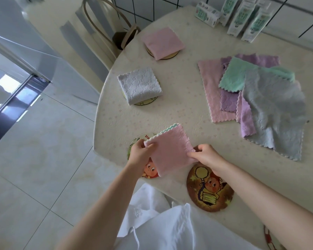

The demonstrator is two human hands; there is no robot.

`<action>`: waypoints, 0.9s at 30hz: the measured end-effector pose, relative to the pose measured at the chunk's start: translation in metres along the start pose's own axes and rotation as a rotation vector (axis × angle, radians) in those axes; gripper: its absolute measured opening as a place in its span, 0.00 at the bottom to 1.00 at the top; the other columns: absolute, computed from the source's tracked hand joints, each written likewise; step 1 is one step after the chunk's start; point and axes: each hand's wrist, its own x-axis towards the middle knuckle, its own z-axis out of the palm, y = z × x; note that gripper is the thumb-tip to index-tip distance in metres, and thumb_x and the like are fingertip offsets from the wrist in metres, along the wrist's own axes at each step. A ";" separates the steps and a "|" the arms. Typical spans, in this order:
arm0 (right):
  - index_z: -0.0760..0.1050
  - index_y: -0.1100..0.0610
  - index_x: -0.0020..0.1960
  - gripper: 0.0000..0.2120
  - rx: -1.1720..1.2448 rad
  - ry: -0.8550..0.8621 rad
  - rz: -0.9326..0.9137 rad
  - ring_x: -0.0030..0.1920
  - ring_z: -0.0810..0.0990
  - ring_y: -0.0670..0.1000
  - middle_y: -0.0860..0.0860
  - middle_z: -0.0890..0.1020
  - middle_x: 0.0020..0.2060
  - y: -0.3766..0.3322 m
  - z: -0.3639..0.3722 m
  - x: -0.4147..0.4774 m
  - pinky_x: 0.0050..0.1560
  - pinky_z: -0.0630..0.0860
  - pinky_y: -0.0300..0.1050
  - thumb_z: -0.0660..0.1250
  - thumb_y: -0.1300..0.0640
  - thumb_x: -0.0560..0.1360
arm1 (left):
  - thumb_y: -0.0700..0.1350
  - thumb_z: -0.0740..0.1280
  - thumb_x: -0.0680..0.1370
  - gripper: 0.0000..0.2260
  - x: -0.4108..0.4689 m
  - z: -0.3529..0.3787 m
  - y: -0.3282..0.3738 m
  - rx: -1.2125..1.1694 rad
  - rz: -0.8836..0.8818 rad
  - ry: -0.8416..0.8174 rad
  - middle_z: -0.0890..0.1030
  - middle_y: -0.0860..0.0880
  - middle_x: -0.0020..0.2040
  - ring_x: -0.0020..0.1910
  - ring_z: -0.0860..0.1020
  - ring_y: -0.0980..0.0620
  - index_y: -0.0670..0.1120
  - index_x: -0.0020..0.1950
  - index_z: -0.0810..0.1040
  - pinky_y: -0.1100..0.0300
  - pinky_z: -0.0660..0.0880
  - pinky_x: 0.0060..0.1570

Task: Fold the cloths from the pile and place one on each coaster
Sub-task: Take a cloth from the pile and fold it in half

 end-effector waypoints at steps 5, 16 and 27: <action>0.76 0.59 0.50 0.07 0.172 -0.133 -0.052 0.41 0.82 0.50 0.55 0.81 0.42 -0.020 0.014 -0.005 0.38 0.77 0.43 0.68 0.58 0.74 | 0.39 0.68 0.75 0.09 0.002 -0.032 -0.001 -0.121 0.032 0.009 0.80 0.43 0.48 0.43 0.80 0.45 0.40 0.53 0.74 0.45 0.80 0.45; 0.76 0.57 0.48 0.11 -0.107 0.030 -0.056 0.34 0.79 0.50 0.51 0.80 0.41 -0.021 0.066 -0.002 0.40 0.79 0.47 0.70 0.53 0.70 | 0.39 0.72 0.73 0.09 0.025 -0.074 -0.024 0.132 0.150 0.236 0.80 0.41 0.48 0.38 0.80 0.46 0.40 0.51 0.77 0.60 0.80 0.33; 0.75 0.57 0.50 0.13 -0.330 0.130 -0.112 0.44 0.76 0.51 0.51 0.80 0.43 -0.016 0.058 -0.006 0.41 0.69 0.40 0.71 0.51 0.71 | 0.43 0.72 0.71 0.07 0.040 -0.076 -0.013 0.617 0.278 0.289 0.81 0.52 0.45 0.43 0.79 0.50 0.50 0.47 0.78 0.58 0.72 0.42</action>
